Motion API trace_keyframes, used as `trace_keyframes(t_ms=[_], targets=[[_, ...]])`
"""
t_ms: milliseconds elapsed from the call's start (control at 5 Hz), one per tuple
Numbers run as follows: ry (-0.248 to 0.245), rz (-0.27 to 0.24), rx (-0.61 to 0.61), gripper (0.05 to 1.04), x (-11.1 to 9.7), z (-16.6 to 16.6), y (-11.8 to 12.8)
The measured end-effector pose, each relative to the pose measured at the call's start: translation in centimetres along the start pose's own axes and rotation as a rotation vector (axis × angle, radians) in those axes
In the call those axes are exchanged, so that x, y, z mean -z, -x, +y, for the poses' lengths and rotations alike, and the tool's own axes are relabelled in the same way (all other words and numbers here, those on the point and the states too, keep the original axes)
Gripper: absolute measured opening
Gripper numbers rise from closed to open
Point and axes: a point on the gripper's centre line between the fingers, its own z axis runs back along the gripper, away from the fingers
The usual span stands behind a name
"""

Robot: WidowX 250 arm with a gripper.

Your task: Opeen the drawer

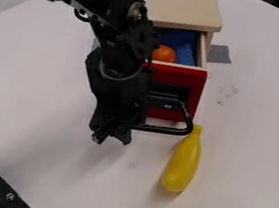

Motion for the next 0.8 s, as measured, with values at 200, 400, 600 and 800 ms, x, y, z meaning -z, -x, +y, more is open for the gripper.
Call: trace_keyframes(t_ms=[200, 400, 600, 800], targets=[[-0.002, 0.001, 0.008, 0.340, 0.0, 0.3, 0.2], [-0.013, -0.001, 0.037, 0.409, 0.1, 0.6, 0.5], [-0.034, -0.012, 0.151, 0.725, 0.3, 0.9, 1.3], [-0.024, -0.017, 0.156, 0.980, 0.2, 0.4, 1.2]])
